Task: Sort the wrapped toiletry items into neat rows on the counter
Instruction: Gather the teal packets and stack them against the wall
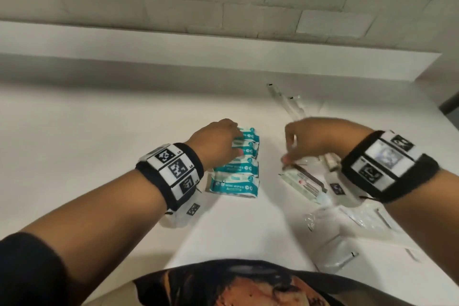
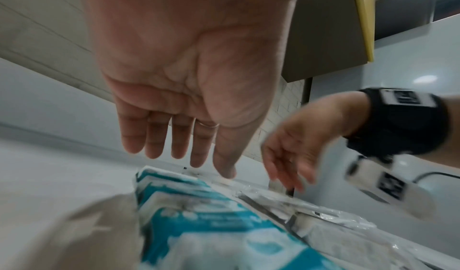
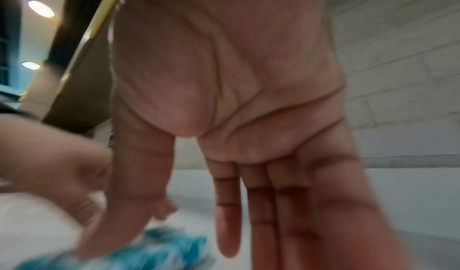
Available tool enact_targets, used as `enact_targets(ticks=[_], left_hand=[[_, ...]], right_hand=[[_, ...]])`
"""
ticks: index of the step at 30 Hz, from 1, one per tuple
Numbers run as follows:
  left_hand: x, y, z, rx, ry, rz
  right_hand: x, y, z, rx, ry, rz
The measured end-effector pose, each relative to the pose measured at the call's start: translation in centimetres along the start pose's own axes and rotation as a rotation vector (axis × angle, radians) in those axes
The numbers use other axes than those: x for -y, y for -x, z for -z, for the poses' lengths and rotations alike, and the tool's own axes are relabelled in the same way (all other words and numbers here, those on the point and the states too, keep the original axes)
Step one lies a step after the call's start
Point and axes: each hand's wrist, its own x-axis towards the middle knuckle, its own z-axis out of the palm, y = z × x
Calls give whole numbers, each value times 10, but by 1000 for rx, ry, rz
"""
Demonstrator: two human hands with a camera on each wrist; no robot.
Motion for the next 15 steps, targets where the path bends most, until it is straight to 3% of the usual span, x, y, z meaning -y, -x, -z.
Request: enact_targets(ticks=[2, 5, 7, 10, 15], left_hand=[[-8, -7, 0, 60, -67, -5], [-17, -12, -6, 113, -164, 16], [-19, -12, -9, 105, -192, 30], [-22, -9, -11, 80, -214, 25], [-22, -10, -15, 60, -209, 37]], right_hand=[[0, 13, -29, 101, 100, -27], [-5, 16, -62, 0, 125, -28], [-9, 14, -60, -7, -16, 4], [-14, 10, -46, 94, -361, 35], [-24, -5, -35, -33, -258, -77]])
